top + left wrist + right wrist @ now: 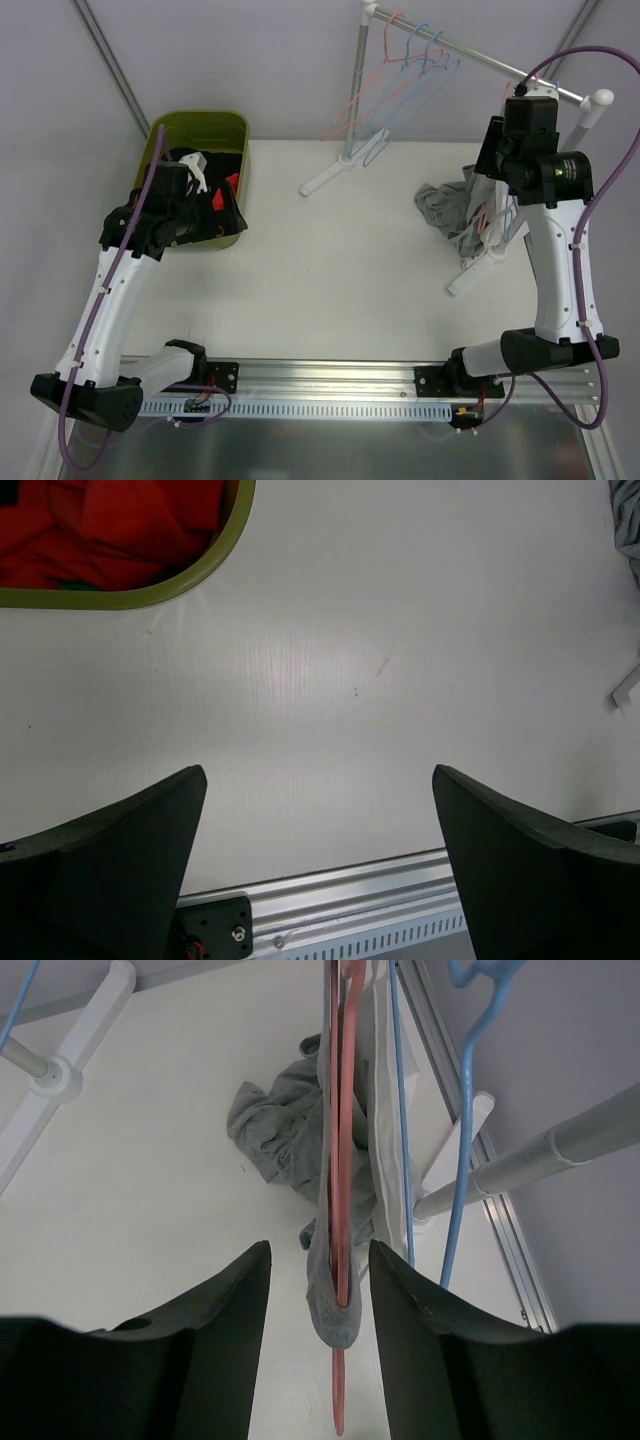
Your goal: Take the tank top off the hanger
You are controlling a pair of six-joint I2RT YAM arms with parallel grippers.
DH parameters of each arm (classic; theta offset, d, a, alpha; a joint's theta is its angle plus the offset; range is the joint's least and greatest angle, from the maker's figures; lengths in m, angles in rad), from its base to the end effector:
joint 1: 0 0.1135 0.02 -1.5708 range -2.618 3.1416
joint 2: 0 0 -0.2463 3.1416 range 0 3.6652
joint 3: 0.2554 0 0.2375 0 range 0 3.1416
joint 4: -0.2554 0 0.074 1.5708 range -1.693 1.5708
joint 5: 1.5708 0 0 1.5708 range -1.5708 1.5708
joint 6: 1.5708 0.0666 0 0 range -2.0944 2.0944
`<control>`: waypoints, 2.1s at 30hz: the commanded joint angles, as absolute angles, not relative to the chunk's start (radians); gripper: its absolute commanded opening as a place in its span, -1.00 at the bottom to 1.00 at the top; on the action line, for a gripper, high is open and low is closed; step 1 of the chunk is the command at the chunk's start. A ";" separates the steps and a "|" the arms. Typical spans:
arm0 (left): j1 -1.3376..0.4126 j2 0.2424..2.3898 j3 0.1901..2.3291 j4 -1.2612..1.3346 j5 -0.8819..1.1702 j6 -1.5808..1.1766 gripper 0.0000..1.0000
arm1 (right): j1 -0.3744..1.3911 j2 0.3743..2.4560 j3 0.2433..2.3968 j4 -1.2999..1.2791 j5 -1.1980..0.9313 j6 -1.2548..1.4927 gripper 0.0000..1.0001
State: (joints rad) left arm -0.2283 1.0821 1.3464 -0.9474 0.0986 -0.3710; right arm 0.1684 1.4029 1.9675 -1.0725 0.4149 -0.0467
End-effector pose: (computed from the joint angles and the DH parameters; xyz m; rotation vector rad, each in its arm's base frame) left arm 0.2121 -0.0560 0.3604 -0.1094 2.2834 -0.4285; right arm 0.2596 0.0169 0.4644 0.0319 2.0503 -0.3548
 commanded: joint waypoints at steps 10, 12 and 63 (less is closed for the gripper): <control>-0.232 1.063 1.339 -0.937 0.135 -0.325 0.97 | 0.130 1.483 1.996 -0.960 0.460 -0.049 -0.81; -0.232 1.054 1.328 -0.939 0.132 -0.322 0.97 | 0.130 1.476 2.012 -0.954 0.459 -0.032 -0.87; -0.962 1.810 2.447 -0.514 0.229 -0.150 0.44 | 0.143 0.894 2.072 -1.359 -0.632 -0.083 -0.99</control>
